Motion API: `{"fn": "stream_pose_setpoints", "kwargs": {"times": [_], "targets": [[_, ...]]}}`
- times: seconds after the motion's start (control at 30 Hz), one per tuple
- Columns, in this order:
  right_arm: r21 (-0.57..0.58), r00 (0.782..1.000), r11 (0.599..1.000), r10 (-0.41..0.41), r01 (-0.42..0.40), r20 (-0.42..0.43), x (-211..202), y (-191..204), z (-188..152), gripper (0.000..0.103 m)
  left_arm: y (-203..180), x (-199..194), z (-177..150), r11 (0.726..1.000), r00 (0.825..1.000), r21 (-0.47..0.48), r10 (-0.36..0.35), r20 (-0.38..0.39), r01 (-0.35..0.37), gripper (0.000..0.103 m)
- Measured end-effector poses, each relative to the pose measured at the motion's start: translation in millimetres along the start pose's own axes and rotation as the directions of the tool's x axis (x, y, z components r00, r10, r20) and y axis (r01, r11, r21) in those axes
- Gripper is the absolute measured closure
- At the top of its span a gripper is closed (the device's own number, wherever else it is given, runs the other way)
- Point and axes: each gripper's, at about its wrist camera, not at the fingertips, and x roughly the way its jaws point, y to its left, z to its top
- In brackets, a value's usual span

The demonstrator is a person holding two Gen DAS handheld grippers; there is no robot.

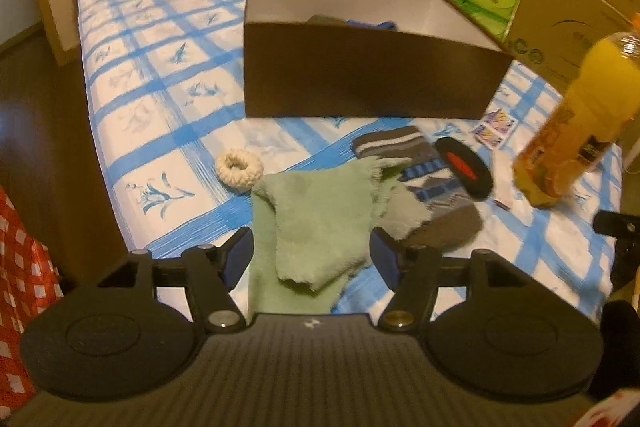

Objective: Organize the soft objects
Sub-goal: 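Move both tools back toward the striped sock and red-black disc, then close left tool on the light green fuzzy towel and lift it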

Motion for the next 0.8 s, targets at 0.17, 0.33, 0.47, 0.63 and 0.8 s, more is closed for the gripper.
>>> {"fn": "stream_pose_setpoints", "kwargs": {"times": [0.17,0.33,0.47,0.63,0.8], "targets": [[0.006,1.0,1.0,-0.018,0.018,-0.012,5,-4,1,0.046,12,31,7,0.999,0.999,-0.035,-0.009,-0.035,0.008,0.042],[0.014,0.999,0.999,-0.032,0.033,-0.021,9,-9,1,0.046,20,62,12,0.997,0.997,-0.08,-0.029,-0.067,0.023,0.042],[0.019,0.999,0.999,-0.04,0.041,-0.027,12,-12,2,0.046,24,80,10,0.993,0.996,-0.114,-0.023,-0.088,0.013,0.043],[0.024,0.998,0.999,-0.044,0.045,-0.036,14,-15,1,0.046,23,91,2,0.993,0.996,-0.12,-0.021,-0.085,0.01,0.057],[0.032,0.998,0.999,-0.042,0.043,-0.043,15,-16,-1,0.046,18,88,0,0.994,0.997,-0.098,-0.048,-0.061,0.042,0.086]]}}
